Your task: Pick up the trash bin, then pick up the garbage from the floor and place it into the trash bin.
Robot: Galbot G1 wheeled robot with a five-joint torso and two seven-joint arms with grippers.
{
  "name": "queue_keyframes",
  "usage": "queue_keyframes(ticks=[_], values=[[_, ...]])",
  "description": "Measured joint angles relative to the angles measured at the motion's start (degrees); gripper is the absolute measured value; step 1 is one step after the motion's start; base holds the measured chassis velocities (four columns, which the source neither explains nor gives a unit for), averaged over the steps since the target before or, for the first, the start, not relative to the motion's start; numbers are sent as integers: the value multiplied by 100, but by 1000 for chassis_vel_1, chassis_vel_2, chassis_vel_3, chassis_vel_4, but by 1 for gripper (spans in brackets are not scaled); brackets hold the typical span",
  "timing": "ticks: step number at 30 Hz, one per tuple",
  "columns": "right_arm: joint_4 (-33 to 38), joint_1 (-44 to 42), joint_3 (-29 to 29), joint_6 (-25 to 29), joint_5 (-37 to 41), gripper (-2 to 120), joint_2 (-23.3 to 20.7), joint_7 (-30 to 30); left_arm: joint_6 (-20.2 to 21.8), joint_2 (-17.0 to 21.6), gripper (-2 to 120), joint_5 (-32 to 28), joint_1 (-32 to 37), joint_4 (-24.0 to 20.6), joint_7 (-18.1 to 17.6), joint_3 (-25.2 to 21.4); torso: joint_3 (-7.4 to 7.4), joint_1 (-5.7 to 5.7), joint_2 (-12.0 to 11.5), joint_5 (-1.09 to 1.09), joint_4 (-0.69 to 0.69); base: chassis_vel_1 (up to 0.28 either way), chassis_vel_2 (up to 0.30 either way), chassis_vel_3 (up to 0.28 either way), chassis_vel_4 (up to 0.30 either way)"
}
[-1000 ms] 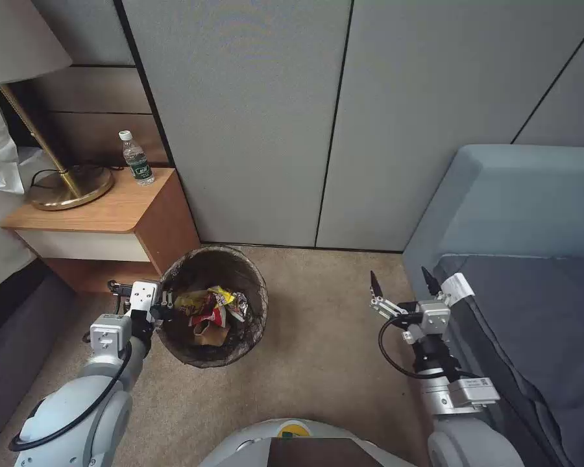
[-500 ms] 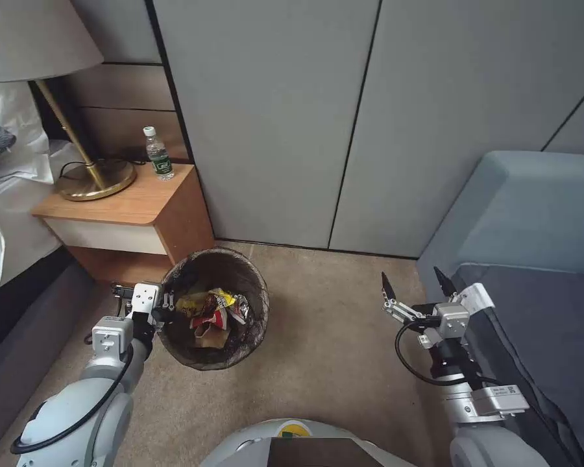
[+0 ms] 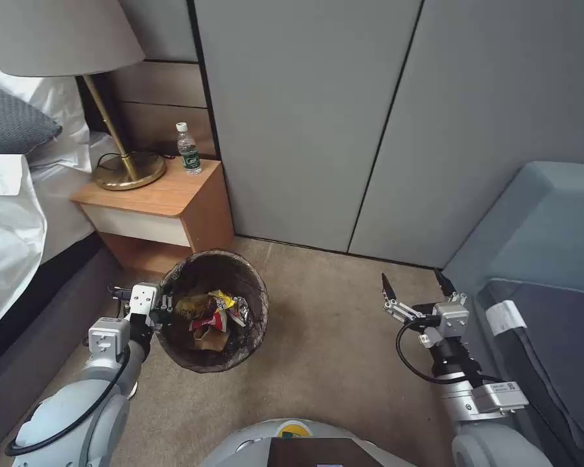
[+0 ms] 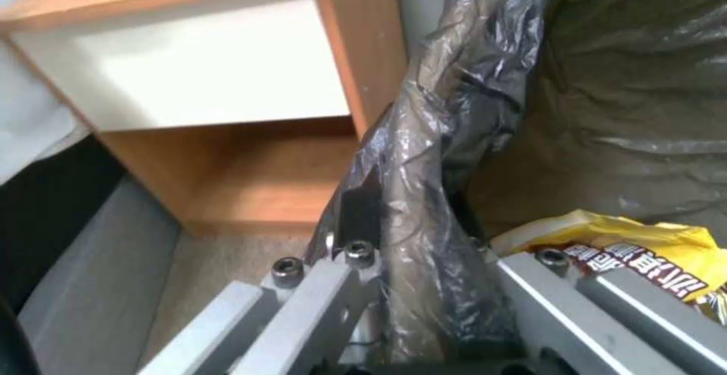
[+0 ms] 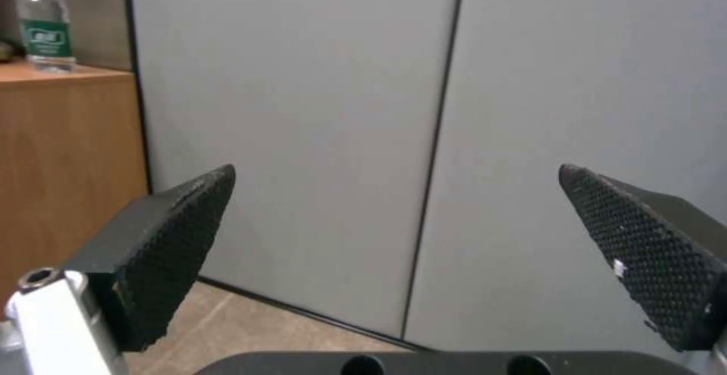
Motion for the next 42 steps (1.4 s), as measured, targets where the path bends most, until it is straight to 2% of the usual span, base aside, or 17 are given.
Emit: queue_keyframes(ticks=[9,42], values=[[-126,179,-6,-97,141,100,-115,7,19,-163,3,79,28,0,-16,3,0,0,0,0,0,40,48,42,46],[-215,168,43,-21,215,100,-74,-59,24,-221,3,98,61,0,-14,-1,0,0,0,-1,-1,52,50,45,52]])
